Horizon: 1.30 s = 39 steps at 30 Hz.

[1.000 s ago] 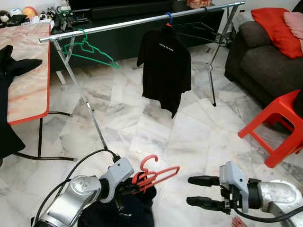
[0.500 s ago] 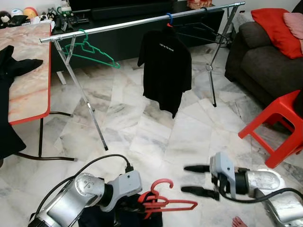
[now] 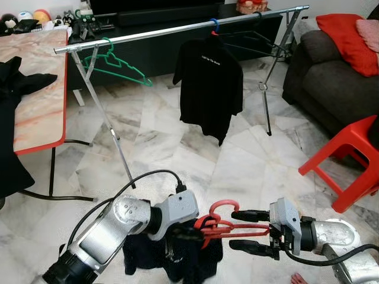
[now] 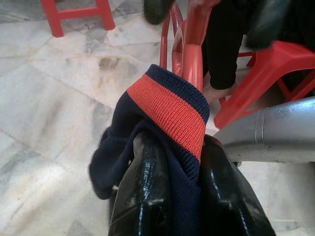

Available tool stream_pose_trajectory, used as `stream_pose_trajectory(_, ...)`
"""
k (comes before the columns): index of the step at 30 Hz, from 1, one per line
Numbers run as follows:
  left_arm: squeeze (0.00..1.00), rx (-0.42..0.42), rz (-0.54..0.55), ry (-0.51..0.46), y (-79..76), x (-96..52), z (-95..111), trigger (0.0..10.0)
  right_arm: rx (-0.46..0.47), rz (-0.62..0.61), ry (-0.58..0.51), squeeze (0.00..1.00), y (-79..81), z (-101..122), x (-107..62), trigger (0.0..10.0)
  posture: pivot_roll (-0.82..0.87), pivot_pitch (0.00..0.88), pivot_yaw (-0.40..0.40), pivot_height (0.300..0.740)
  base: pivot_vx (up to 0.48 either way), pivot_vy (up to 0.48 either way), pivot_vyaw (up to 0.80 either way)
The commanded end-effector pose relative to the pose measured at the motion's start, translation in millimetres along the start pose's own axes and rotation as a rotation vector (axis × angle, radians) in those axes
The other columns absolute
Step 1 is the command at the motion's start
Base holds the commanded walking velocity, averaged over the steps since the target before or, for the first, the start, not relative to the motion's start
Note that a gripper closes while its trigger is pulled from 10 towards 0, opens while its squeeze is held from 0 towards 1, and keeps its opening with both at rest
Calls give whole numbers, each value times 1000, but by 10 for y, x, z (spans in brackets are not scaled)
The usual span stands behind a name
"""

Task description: Hang hanger

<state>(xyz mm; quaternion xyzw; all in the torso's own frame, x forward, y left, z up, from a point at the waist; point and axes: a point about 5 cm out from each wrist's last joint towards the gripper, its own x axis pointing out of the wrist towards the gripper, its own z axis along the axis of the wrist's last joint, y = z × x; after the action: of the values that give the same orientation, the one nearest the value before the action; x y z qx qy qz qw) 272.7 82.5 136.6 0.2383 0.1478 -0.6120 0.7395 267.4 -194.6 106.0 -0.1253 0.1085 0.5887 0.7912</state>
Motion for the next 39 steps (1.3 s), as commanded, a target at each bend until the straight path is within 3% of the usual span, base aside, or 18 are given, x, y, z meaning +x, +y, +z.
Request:
stream_pose_trajectory(1,0,43,-18,-17,-23,11,99,10000,-42,-33,29,0,-43,-19,-14,10000,-23,135,-21,740,0,0,0)
stream_pose_trajectory(6,0,53,-31,-7,-60,27,99,10000,-75,-121,-27,0,-171,80,-31,10000,-28,144,-20,740,0,0,0)
stream_pose_trajectory(11,0,60,-44,-10,-92,46,127,10000,-32,-31,1,0,-100,13,-43,10000,-24,148,-24,740,0,0,0)
stream_pose_trajectory(13,0,73,-55,-7,-98,54,143,10000,60,99,19,0,20,-63,-42,10000,-20,149,-25,740,0,0,0)
stream_pose_trajectory(15,0,78,-55,-6,-99,53,148,10000,64,144,41,0,64,-100,-41,10000,-19,147,-25,740,0,0,0)
stream_pose_trajectory(27,0,117,-90,-16,-174,88,243,10000,-3,9,35,0,-105,-96,79,10000,-11,149,-25,740,0,0,0)
stream_pose_trajectory(33,0,139,-120,-29,-229,134,300,10000,31,95,35,0,-33,-116,101,10000,-12,146,-24,740,0,0,0)
stream_pose_trajectory(34,0,141,-120,-29,-234,137,304,10000,44,114,37,0,-18,-124,99,6980,-12,146,-24,740,0,0,0)
stream_pose_trajectory(35,0,140,-120,-29,-234,137,304,10000,47,117,37,0,-15,-126,98,6980,-12,146,-24,740,0,0,0)
stream_pose_trajectory(36,0,143,-116,-27,-228,143,299,10000,53,141,40,0,9,-127,96,941,-12,145,-25,740,0,0,0)
stream_pose_trajectory(37,0,144,-114,-25,-226,147,295,10000,57,155,44,0,25,-133,93,0,-14,145,-25,740,0,0,0)
stream_pose_trajectory(39,0,145,-112,-24,-224,156,294,10000,58,166,50,0,44,-149,93,0,-14,144,-26,740,0,0,0)
